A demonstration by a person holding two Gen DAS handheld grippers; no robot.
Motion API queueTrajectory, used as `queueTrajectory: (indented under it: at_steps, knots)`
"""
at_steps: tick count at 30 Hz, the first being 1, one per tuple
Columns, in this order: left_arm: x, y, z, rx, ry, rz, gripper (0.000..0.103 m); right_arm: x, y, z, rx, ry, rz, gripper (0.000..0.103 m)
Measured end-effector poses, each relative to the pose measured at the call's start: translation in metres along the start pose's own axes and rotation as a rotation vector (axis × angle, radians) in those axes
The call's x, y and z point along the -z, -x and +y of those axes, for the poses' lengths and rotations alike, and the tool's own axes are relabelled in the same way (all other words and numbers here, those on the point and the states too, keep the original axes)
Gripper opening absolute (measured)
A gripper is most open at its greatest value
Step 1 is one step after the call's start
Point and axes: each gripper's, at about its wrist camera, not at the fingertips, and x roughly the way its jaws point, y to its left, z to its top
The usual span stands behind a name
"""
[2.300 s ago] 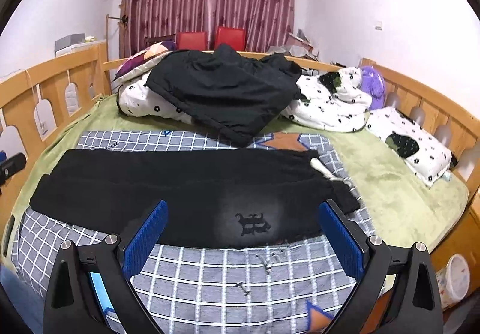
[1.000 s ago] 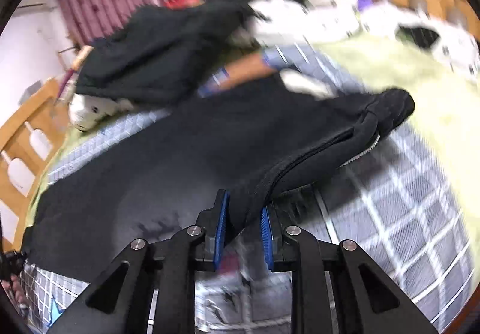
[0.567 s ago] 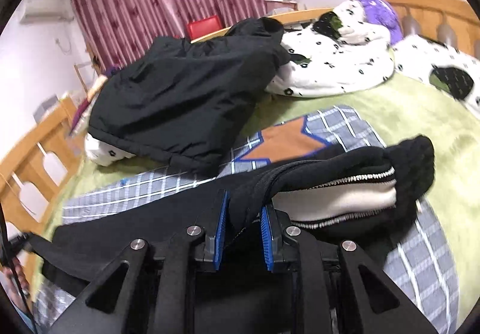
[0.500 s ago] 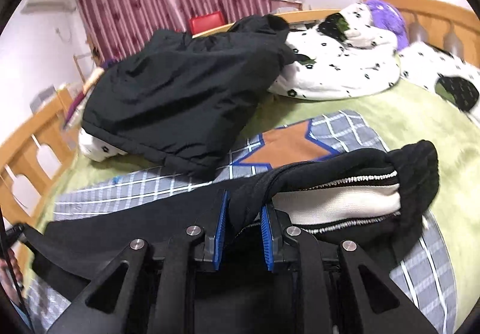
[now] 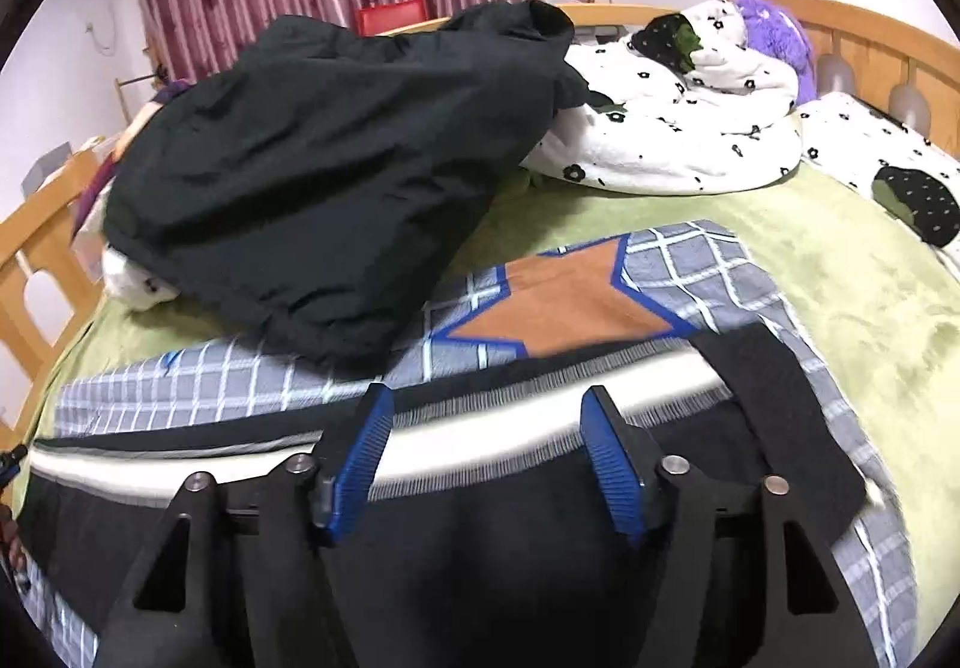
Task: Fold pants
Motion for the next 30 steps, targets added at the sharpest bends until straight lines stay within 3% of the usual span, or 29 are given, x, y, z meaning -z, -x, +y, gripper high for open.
queueTrajectory:
  at_steps: [5,9,11,16,20,23,27,28,30]
  knots:
    - [0.062,0.042,0.030,0.063,0.020,0.085,0.080,0.062,0.053,-0.016,0.010,0.026,0.046,0.070]
    - [0.123,0.054,0.066,0.163,0.167,0.176,0.080,0.118,0.075,-0.041,0.059,0.017,0.106,0.070]
    - [0.140,0.049,0.077,0.200,0.209,0.219,0.079,0.144,0.083,-0.058,0.037,-0.041,0.128,0.070]
    - [0.129,0.037,0.083,0.239,0.281,0.198,0.078,0.166,0.082,-0.093,-0.056,-0.240,0.144,0.070]
    - [0.118,0.013,0.090,0.264,0.377,0.199,0.077,0.159,0.070,-0.102,-0.131,-0.325,0.115,0.070]
    - [0.105,-0.003,0.090,0.246,0.401,0.173,0.070,0.147,0.044,-0.105,-0.130,-0.360,0.137,0.070]
    - [0.087,-0.024,0.086,0.205,0.432,0.181,0.044,0.123,0.008,-0.107,-0.125,-0.369,0.125,0.070]
    - [0.082,-0.031,0.086,0.197,0.452,0.191,0.033,0.117,0.001,-0.107,-0.119,-0.367,0.119,0.067]
    - [0.076,-0.041,0.087,0.201,0.486,0.215,0.024,0.103,-0.018,-0.108,-0.085,-0.394,0.107,0.055]
